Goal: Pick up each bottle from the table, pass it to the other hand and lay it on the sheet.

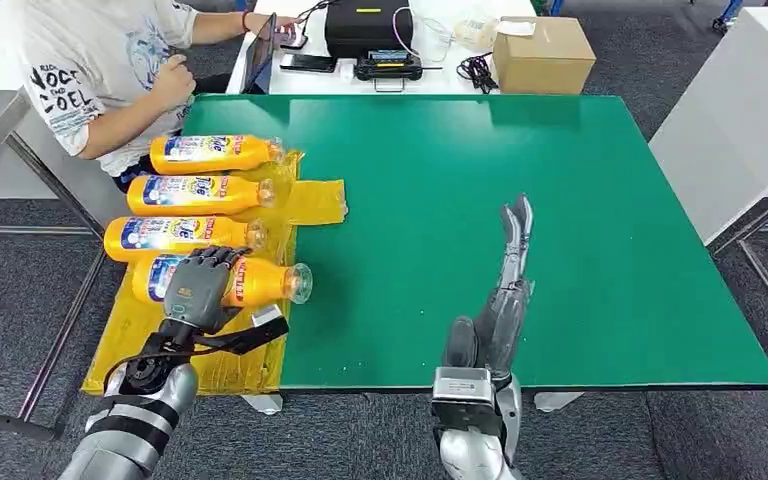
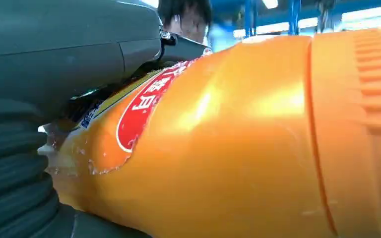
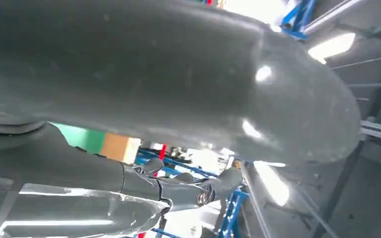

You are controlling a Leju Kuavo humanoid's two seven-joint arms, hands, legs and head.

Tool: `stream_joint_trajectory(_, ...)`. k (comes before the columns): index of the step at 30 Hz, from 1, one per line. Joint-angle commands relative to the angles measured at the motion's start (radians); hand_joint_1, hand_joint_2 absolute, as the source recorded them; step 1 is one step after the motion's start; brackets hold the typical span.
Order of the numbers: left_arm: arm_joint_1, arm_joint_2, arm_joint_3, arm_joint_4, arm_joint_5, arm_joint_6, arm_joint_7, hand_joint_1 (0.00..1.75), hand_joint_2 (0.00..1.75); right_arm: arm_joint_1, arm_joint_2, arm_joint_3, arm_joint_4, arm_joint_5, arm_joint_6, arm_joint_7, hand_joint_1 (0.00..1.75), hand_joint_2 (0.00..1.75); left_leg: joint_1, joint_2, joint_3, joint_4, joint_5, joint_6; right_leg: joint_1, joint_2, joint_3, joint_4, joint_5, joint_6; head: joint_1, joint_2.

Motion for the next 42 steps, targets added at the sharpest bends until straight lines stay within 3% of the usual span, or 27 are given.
stream_joint_trajectory(1, -0.096, 0.032, 0.023, 0.211, 0.122, -0.116, -0.034, 1.75, 1.75, -0.021, -0.013, -0.046, 0.049, -0.017, 0.047, 0.015, 0.0, 0.0, 0.002, 0.001, 0.004, 0.0, -0.001, -0.002, 0.002, 0.0, 0.005, -0.001, -0.001, -0.003, 0.0, 0.0)
stream_joint_trajectory(6, -0.16, 0.063, 0.02, 0.338, 0.126, -0.214, 0.002, 1.75, 1.75, -0.039, -0.004, -0.046, 0.094, -0.028, 0.083, 0.024, 0.0, 0.0, 0.001, 0.001, 0.003, -0.001, 0.0, -0.001, 0.001, 0.0, 0.003, -0.001, 0.0, -0.001, 0.0, 0.0)
stream_joint_trajectory(11, -0.209, 0.109, -0.064, 0.438, -0.072, -0.163, 0.153, 1.75, 1.75, -0.05, -0.001, -0.048, 0.119, -0.049, 0.123, 0.035, 0.0, 0.0, 0.002, 0.002, 0.006, -0.001, -0.001, -0.002, 0.002, 0.002, 0.006, -0.001, 0.0, -0.002, 0.0, 0.0)
stream_joint_trajectory(16, -0.222, 0.101, -0.03, 0.469, -0.039, -0.197, 0.144, 1.75, 1.75, -0.048, -0.001, -0.05, 0.123, -0.051, 0.129, 0.036, 0.0, 0.0, 0.002, 0.003, 0.007, -0.001, -0.001, -0.002, 0.003, 0.001, 0.006, -0.001, 0.0, -0.003, 0.0, 0.0)
stream_joint_trajectory(25, -0.285, 0.125, -0.032, 0.557, -0.042, -0.404, 0.138, 1.75, 1.75, -0.06, 0.014, -0.061, 0.176, -0.071, 0.167, 0.035, 0.0, 0.0, 0.002, 0.005, 0.01, -0.002, 0.0, -0.003, 0.002, 0.004, 0.008, -0.001, 0.002, -0.003, 0.0, 0.0)
stream_joint_trajectory(26, -0.29, 0.122, -0.014, 0.565, -0.02, -0.434, 0.127, 0.61, 1.75, -0.064, 0.016, -0.062, 0.184, -0.074, 0.173, 0.034, 0.0, 0.0, 0.002, 0.005, 0.01, -0.002, 0.0, -0.003, 0.002, 0.005, 0.008, 0.0, 0.002, -0.003, 0.0, 0.0)
stream_joint_trajectory(27, -0.292, 0.122, 0.0, 0.57, 0.003, -0.466, 0.099, 0.03, 1.75, -0.068, 0.018, -0.063, 0.196, -0.075, 0.177, 0.034, 0.0, 0.0, 0.001, 0.004, 0.01, -0.002, 0.001, -0.003, 0.001, 0.004, 0.008, 0.0, 0.002, -0.004, 0.0, 0.0)
stream_joint_trajectory(40, -0.292, 0.122, 0.0, 0.57, 0.003, -0.466, 0.099, 0.03, 1.75, -0.068, 0.018, -0.063, 0.196, -0.075, 0.177, 0.034, 0.0, 0.0, 0.002, 0.007, 0.014, -0.003, 0.002, -0.005, 0.002, 0.005, 0.01, 0.0, 0.003, -0.006, 0.0, 0.0)
stream_joint_trajectory(41, -0.287, 0.121, 0.018, 0.565, 0.03, -0.477, 0.077, 0.0, 0.0, -0.071, 0.021, -0.064, 0.208, -0.076, 0.18, 0.034, 0.0, 0.0, 0.002, 0.007, 0.014, -0.003, 0.002, -0.005, 0.002, 0.005, 0.01, 0.0, 0.003, -0.006, 0.0, 0.0)
stream_joint_trajectory(42, -0.285, 0.123, 0.029, 0.563, 0.057, -0.508, 0.047, 0.0, 0.0, -0.076, 0.023, -0.064, 0.221, -0.076, 0.18, 0.033, 0.0, 0.0, 0.001, 0.006, 0.013, -0.002, 0.002, -0.005, 0.001, 0.004, 0.01, 0.001, 0.003, -0.005, 0.0, 0.0)
